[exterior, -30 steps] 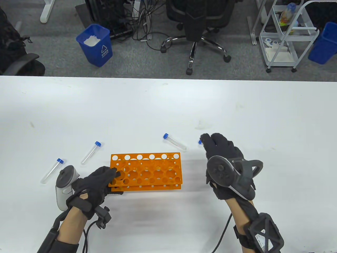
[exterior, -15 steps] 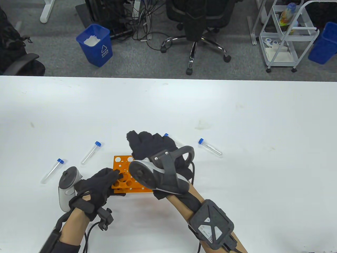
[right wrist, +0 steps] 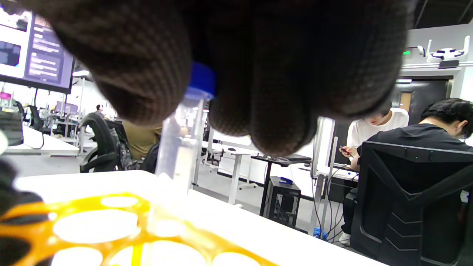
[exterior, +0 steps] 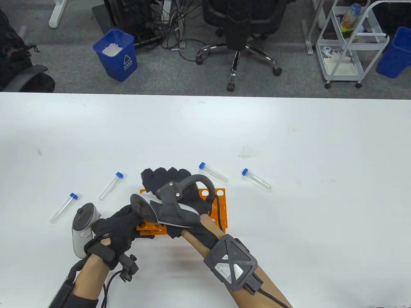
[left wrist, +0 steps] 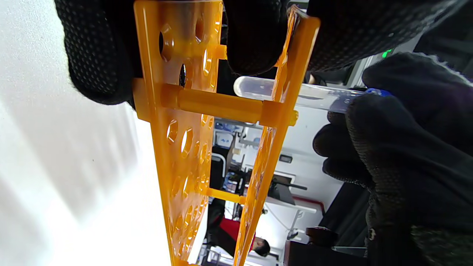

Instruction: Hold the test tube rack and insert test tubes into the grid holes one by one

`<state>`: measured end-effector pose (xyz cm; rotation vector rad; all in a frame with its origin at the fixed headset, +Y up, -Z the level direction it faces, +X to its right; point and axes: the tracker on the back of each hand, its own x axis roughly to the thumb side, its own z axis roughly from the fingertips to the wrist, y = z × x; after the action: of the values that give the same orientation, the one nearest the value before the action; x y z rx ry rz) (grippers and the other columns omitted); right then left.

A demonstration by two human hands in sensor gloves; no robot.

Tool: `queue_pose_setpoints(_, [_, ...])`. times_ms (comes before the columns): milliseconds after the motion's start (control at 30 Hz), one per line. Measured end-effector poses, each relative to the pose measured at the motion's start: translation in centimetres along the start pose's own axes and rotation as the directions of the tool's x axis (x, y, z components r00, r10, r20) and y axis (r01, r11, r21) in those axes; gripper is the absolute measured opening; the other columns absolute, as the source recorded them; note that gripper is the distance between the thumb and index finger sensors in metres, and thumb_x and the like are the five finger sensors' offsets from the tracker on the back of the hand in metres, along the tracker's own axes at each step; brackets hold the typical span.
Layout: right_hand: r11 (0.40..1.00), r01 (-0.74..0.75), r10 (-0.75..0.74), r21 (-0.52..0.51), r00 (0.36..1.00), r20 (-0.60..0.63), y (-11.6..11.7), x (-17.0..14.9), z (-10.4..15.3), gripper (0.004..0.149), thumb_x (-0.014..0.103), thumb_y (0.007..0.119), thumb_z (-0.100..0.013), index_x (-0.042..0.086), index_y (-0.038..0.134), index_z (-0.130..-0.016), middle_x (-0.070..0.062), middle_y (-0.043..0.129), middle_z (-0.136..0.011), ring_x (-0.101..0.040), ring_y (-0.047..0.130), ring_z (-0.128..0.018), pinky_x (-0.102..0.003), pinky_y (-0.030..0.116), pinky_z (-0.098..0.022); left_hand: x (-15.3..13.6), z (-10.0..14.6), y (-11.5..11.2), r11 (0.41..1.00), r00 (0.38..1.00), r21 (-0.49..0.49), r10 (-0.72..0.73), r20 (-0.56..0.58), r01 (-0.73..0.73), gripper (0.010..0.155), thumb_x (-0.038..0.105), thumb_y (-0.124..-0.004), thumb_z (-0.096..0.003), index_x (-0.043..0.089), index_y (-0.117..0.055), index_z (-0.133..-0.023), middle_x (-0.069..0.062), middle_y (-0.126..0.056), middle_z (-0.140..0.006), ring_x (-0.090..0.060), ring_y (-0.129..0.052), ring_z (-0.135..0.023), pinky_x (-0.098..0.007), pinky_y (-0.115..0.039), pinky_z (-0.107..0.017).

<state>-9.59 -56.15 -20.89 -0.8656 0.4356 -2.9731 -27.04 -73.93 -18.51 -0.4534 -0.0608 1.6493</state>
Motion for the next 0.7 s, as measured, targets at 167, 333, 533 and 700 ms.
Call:
queue_pose_setpoints(167, [1.000, -0.019, 0.018, 0.015, 1.000, 0.014, 0.53, 0.24, 0.15, 0.055, 0.034, 0.094, -0.033, 0.020, 0.083, -0.086, -0.012, 0.100, -0.076, -0.036, 0.106, -0.053, -0.053, 0.091, -0.037, -0.01, -0.01, -0.06, 1.000, 1.000, -0.007, -0.003, 0.004, 0.003, 0.045, 0.053, -0.078, -0.0457, 0.022, -0.077, -0.077, -0.029, -0.060, -0.097, -0.042, -0.100, -0.069, -0.046, -0.093, -0.048])
queue_pose_setpoints(333, [0.999, -0.032, 0.032, 0.014, 0.999, 0.017, 0.75, 0.33, 0.35, 0.055, 0.034, 0.094, -0.033, 0.020, 0.084, -0.085, -0.012, 0.100, -0.076, -0.036, 0.106, -0.053, -0.052, 0.091, -0.037, 0.01, 0.00, -0.11, 1.000, 1.000, -0.010, 0.003, 0.011, -0.003, 0.045, 0.053, -0.078, -0.0457, 0.022, -0.077, -0.078, -0.029, -0.060, -0.097, -0.042, -0.100, -0.069, -0.046, -0.093, -0.048])
queue_pose_setpoints(533, [0.998, -0.057, 0.057, 0.006, 0.998, 0.015, 0.84, 0.28, 0.62, 0.055, 0.036, 0.094, -0.033, 0.020, 0.084, -0.084, -0.011, 0.101, -0.074, -0.035, 0.107, -0.051, -0.052, 0.092, -0.035, -0.01, 0.01, -0.18, 1.000, 1.000, -0.012, 0.002, 0.011, -0.002, 0.044, 0.053, -0.079, -0.0455, 0.022, -0.077, -0.077, -0.029, -0.061, -0.097, -0.042, -0.100, -0.069, -0.046, -0.093, -0.048])
queue_pose_setpoints(700, [0.997, -0.066, 0.065, 0.027, 0.998, 0.020, 0.75, 0.31, 0.75, 0.055, 0.036, 0.093, -0.033, 0.020, 0.084, -0.085, -0.011, 0.101, -0.075, -0.035, 0.107, -0.052, -0.052, 0.092, -0.036, -0.05, 0.01, -0.23, 1.000, 1.000, -0.010, -0.002, 0.006, 0.002, 0.044, 0.053, -0.079, -0.0454, 0.022, -0.077, -0.077, -0.029, -0.061, -0.097, -0.042, -0.101, -0.069, -0.046, -0.093, -0.048])
